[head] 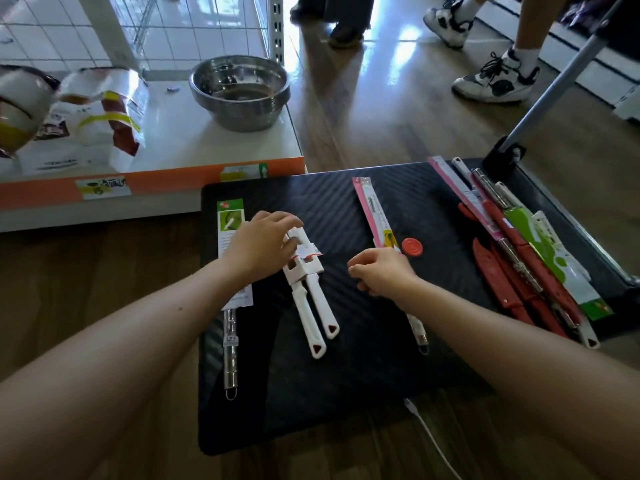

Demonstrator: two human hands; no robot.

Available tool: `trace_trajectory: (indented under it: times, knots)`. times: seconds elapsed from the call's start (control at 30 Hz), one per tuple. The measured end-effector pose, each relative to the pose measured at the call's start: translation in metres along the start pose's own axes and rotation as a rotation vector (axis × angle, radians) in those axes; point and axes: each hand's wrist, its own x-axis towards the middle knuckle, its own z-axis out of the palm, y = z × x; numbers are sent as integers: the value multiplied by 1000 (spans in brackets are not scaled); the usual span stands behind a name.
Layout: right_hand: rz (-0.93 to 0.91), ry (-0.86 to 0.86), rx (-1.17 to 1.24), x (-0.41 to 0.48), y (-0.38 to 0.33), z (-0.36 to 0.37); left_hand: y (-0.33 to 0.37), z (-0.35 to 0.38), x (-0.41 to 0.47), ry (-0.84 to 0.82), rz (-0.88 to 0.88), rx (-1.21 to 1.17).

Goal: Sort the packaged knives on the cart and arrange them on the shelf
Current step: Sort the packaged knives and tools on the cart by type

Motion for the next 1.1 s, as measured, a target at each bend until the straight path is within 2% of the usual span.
trace_trajectory:
  times: [0.1,0.23,0.47,0.6,0.77,0.9,1.0,1.1]
  knots:
    - [-15,136,-132,2,22,-36,24,8,11,24,61,-40]
    - [22,302,-285,0,54,-90,69,19,27,-24,149,-31]
    - [152,543,-350,-14,124,-179,172,49,45,-106,490,41]
    - [210,539,-343,-22,148,-199,225,66,49,-143,707,137]
    - [267,341,-513,-19,166,-194,257,87,48,-222,849,182]
    - [275,332,-529,-13,170,-192,267,100,46,-288,926,290]
    - [253,351,-525,-11,172,-191,269,107,48,-335,914,363]
    - [236,363,-541,-9,176,-192,272,109,52,-307,961,444]
